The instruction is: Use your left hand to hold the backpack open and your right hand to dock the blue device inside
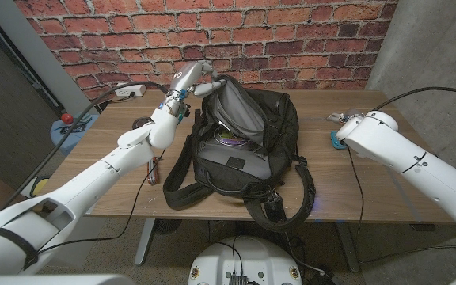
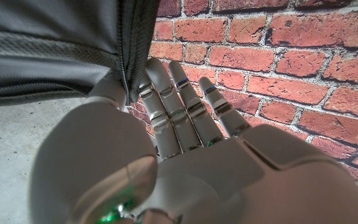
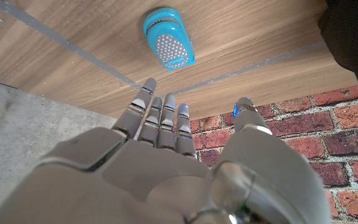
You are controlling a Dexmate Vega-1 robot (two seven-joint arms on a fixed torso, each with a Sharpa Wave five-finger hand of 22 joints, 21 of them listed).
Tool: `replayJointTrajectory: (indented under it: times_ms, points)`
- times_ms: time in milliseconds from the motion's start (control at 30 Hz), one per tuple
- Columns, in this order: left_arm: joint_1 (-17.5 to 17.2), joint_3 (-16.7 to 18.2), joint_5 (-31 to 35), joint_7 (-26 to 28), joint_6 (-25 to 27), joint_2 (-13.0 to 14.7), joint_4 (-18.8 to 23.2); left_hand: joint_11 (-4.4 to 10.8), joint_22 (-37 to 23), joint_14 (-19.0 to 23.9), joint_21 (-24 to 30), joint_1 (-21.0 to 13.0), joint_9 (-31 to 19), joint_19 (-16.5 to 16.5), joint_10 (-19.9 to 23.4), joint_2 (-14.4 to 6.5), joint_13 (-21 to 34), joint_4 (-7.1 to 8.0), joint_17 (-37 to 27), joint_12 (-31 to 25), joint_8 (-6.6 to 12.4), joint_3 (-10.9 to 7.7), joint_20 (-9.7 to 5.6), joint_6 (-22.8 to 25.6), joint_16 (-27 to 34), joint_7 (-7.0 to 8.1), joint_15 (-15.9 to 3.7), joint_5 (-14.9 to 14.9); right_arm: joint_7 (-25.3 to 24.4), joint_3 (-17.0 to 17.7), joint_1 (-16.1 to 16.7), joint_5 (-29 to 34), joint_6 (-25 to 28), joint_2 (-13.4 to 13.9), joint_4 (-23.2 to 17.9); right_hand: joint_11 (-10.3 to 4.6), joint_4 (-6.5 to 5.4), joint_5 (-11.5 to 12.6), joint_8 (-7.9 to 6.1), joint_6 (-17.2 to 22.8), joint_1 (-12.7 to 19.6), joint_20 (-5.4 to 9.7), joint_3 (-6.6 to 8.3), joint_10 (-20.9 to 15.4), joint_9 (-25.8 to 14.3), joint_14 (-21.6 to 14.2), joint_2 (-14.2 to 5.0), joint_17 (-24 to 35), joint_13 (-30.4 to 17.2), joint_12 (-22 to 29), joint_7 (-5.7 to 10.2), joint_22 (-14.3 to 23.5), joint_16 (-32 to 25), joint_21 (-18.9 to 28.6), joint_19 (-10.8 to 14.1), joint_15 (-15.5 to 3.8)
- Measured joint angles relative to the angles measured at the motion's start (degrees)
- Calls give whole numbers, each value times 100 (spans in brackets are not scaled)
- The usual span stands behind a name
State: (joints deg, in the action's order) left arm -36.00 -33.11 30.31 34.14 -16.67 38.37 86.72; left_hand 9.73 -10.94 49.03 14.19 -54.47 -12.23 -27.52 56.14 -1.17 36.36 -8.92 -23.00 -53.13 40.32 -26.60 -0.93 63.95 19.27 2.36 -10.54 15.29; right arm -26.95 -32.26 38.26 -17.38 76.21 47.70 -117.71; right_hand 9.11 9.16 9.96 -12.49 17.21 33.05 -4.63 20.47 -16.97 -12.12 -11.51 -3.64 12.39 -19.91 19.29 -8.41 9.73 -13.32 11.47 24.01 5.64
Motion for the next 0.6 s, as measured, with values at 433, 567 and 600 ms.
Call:
replayJointTrajectory:
  times_ms: [433,567,600]
  points:
    - [-80,79,30,-6,-12,0,81,18,0,0,-22,-1,4,31,-19,1,1,0,-27,0,-1,0,-32,-10,-35,11,0,-4,256,-309,-303,26,121,70,140,26,0,0,0,62,43,-81,-64,-71,1,-52,47,27,-85,63,2,0,0,0,40,51]
    - [-95,99,38,-10,-12,0,100,18,0,0,-22,-2,4,31,-19,2,1,0,-27,0,-1,0,-32,-10,-43,11,0,-5,400,-418,-423,16,197,125,180,26,8,0,0,62,6,-81,-119,-71,1,-52,144,27,-98,63,2,0,0,0,40,51]
    - [-96,99,39,-12,-12,0,101,18,0,0,-22,-3,4,31,-19,2,1,0,-27,0,-1,0,-31,-10,-43,11,0,-5,420,-434,-439,12,208,132,186,26,-9,0,0,62,6,-81,-137,-71,1,-52,144,27,-98,63,2,0,0,0,40,51]
